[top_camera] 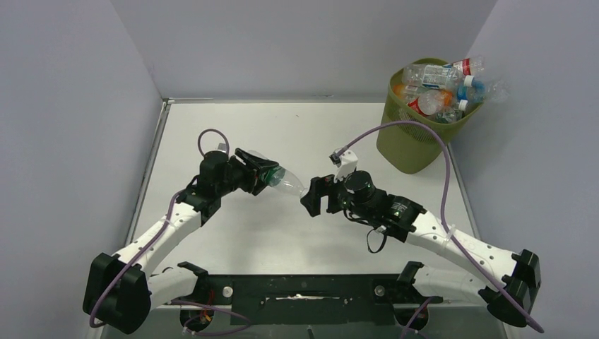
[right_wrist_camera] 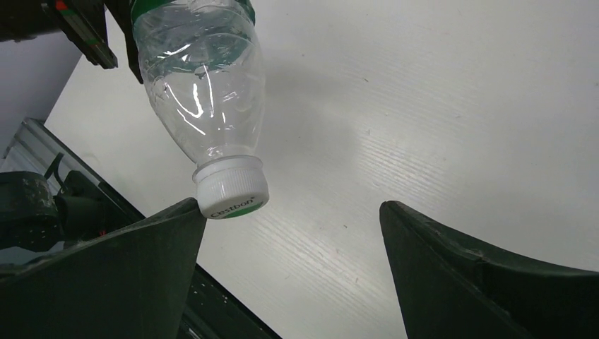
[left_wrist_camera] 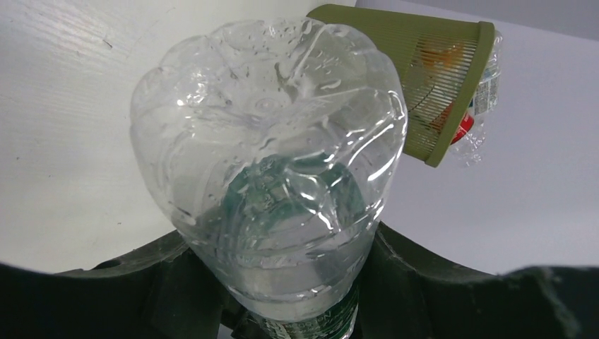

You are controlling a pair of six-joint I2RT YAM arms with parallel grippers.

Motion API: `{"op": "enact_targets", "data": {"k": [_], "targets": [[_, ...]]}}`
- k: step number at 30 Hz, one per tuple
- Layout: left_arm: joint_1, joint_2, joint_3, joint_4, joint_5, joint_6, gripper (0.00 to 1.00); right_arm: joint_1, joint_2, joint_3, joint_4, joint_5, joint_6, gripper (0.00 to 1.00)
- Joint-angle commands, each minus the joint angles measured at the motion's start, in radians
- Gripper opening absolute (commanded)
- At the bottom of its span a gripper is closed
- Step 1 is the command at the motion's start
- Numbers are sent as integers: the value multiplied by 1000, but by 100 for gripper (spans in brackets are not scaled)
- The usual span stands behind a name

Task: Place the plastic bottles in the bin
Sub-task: Pick up the plastic bottle at the center of the board.

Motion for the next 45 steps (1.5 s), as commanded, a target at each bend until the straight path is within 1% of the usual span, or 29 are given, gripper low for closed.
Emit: {"op": "enact_targets", "data": {"k": [1,6,10,13,17,21,23,26,30,34,45], "targets": [[12,5,-18,89,56,-24,39,-24,-52,-18,107,71,45,98],[19,7,-31,136,58,-85,39,-46,-118,-57,151,105,55,98],[19,11,-80,207,61,-169,40,-69,-136,-69,204,82,41,99],[19,18,-98,241,65,-239,42,-84,-115,-58,216,63,42,93],[19,35,-135,293,83,-336,42,-96,-97,-61,275,13,47,82],[18,42,-171,366,83,-433,43,-98,-97,-80,320,-3,58,81],[18,44,-167,365,82,-448,44,-98,-97,-92,348,-21,59,81],[18,47,-153,321,76,-458,46,-98,-93,-98,384,-58,58,80],[18,59,-158,320,77,-491,47,-98,-59,-81,390,-98,53,74],[16,71,-148,313,80,-488,47,-97,-42,-82,416,-127,56,69],[16,84,-152,319,83,-482,47,-95,-7,-81,440,-172,57,61]]}}
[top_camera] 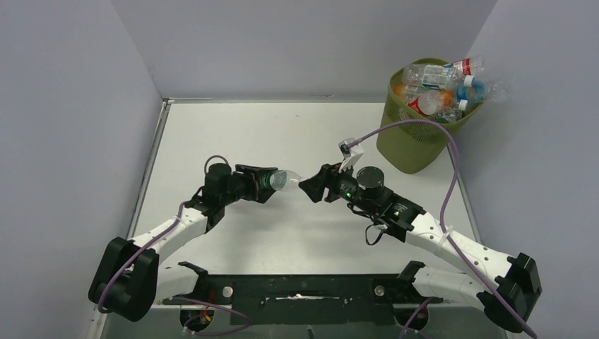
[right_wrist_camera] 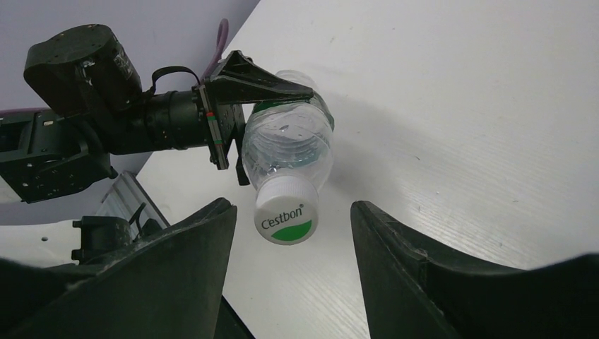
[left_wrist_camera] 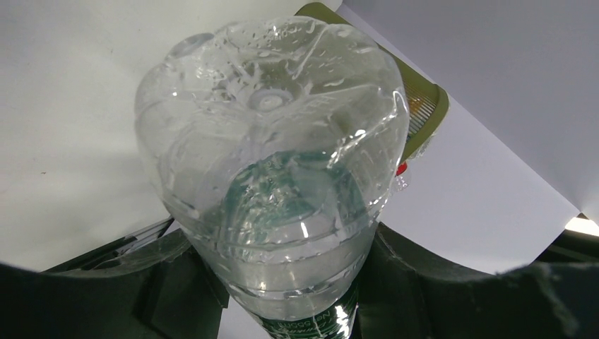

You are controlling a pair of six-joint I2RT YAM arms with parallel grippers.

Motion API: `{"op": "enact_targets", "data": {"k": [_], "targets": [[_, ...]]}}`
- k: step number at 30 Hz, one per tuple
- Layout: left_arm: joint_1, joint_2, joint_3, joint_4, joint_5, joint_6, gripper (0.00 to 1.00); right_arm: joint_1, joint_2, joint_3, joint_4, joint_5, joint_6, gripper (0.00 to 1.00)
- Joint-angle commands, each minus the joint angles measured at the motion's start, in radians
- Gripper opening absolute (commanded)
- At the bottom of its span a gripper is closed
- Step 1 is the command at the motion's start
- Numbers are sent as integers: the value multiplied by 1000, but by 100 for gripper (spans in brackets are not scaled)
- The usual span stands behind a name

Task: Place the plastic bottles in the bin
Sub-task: Pick up the plastic bottle at the center of the board.

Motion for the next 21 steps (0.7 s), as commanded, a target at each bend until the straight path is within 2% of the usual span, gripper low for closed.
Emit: {"op": "enact_targets", "data": {"k": [1,10,15,17,19,21], "targets": [[1,0,28,64,13,-2,47,-2,16,20,89,-29,0,60],[-2,3,26,69,14,-4,47,-1,46,21,96,-48,1,50],[-3,13,35,70,18,7,48,-2,49,21,97,-42,0,36],[-3,22,47,80,23,30,56,-1,49,27,89,-39,-1,31],[-3,36,71,75,39,61,70,-2,46,38,74,-30,-5,30],[-3,60,94,90,67,100,76,-2,39,51,51,-13,-12,29]]}}
